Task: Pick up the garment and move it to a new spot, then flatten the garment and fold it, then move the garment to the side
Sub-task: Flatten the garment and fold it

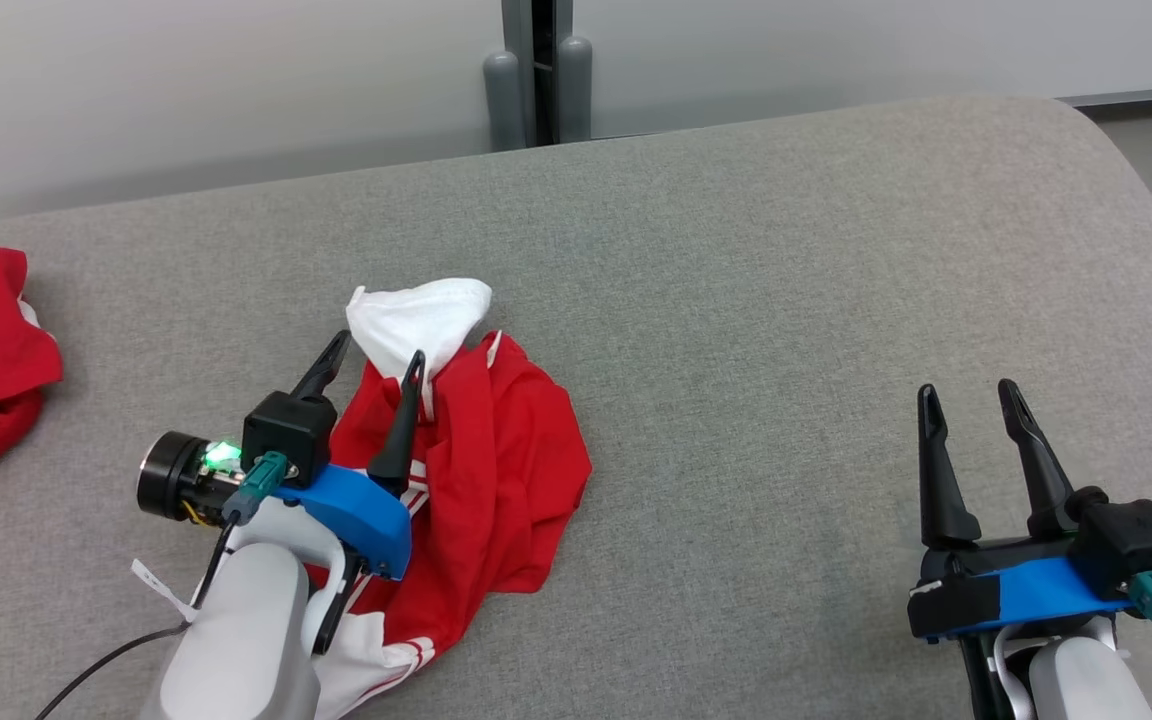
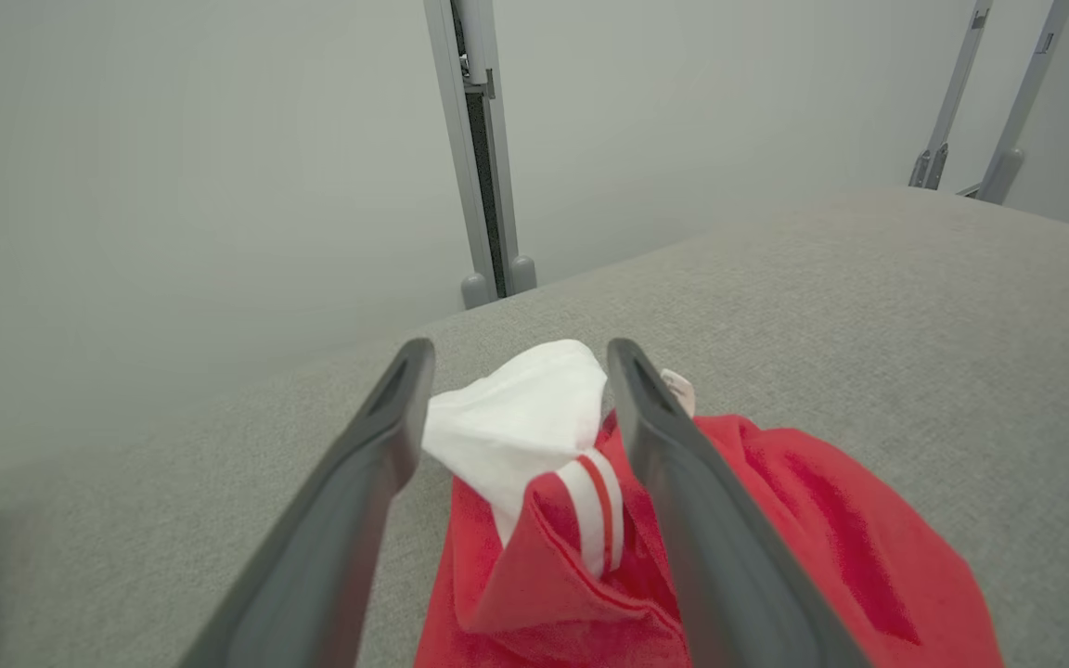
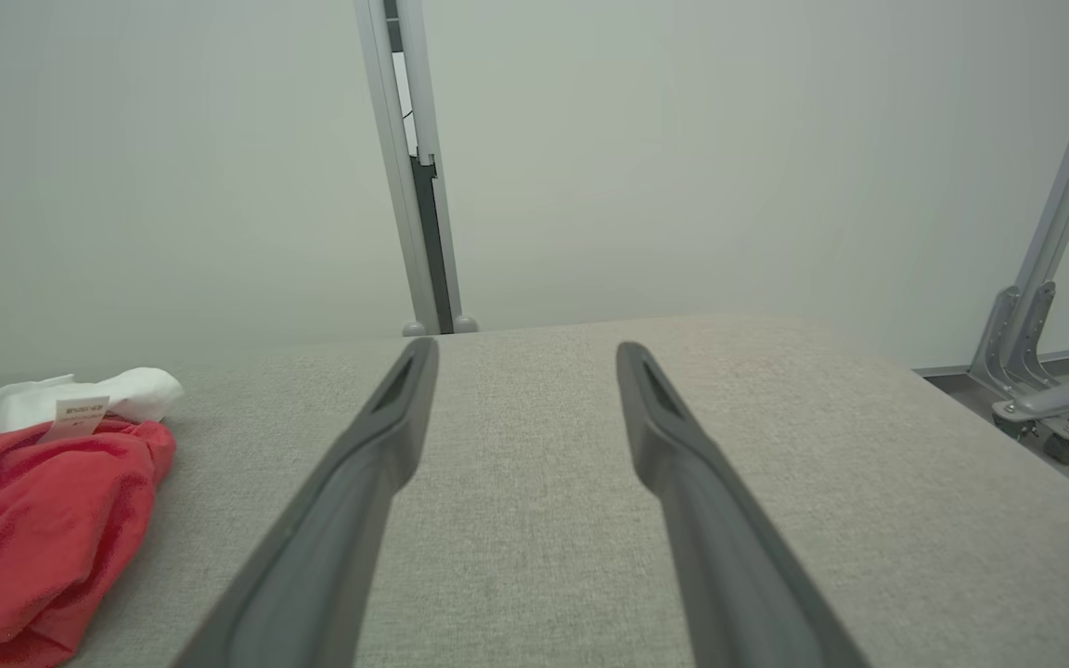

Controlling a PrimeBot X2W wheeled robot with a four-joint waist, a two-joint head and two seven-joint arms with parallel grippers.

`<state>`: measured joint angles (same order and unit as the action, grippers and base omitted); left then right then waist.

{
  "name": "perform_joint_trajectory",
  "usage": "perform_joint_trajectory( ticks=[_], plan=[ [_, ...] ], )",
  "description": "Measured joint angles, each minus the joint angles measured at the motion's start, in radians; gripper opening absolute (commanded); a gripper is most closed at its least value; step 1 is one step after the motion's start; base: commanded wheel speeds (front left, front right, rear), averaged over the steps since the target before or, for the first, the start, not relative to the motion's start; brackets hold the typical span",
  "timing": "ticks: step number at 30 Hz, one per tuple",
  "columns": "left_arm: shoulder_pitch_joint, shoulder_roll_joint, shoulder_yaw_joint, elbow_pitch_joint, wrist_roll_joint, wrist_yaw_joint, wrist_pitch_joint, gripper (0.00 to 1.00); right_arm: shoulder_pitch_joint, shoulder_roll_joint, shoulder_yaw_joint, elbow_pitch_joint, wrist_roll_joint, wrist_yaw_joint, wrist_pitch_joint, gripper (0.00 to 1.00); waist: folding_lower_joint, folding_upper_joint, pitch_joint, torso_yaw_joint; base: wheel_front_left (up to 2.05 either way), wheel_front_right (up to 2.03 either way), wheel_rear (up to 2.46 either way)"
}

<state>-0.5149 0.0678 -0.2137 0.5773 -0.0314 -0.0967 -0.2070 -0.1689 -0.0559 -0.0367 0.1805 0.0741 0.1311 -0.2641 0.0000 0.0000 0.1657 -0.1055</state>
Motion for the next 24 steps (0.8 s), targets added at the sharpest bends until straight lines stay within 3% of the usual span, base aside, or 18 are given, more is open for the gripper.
perform_joint_trajectory(
  ticks=[10,11,12,13,24],
  plan=[
    [-0.032,0.019,-0.011,0.155,-0.028,-0.011,0.111,1.0,-0.007,0.002,-0.017,-0.007,0.003,0.0,0.0,1.0,0.0,0.0,0.033,-0.026,0.0,0.0,0.0],
    [-0.034,0.019,-0.015,0.163,-0.03,-0.012,0.117,0.4,-0.008,0.002,-0.018,-0.007,0.004,0.0,0.0,1.0,0.0,0.0,0.035,-0.025,0.0,0.0,0.0],
    [-0.036,0.02,-0.016,0.172,-0.033,-0.013,0.125,0.06,-0.008,0.003,-0.018,-0.007,0.004,0.0,0.0,1.0,0.0,0.0,0.037,-0.025,0.0,0.0,0.0],
    [-0.037,0.02,-0.019,0.179,-0.04,-0.016,0.128,0.0,-0.008,0.003,-0.019,-0.007,0.004,0.0,0.0,1.0,0.0,0.0,0.038,-0.024,0.0,0.0,0.0],
    [-0.142,0.05,-0.042,0.129,-0.061,-0.026,0.07,0.0,-0.017,0.003,-0.029,-0.007,0.007,0.0,0.0,1.0,0.0,0.0,0.044,-0.002,0.0,0.0,0.0]
  ],
)
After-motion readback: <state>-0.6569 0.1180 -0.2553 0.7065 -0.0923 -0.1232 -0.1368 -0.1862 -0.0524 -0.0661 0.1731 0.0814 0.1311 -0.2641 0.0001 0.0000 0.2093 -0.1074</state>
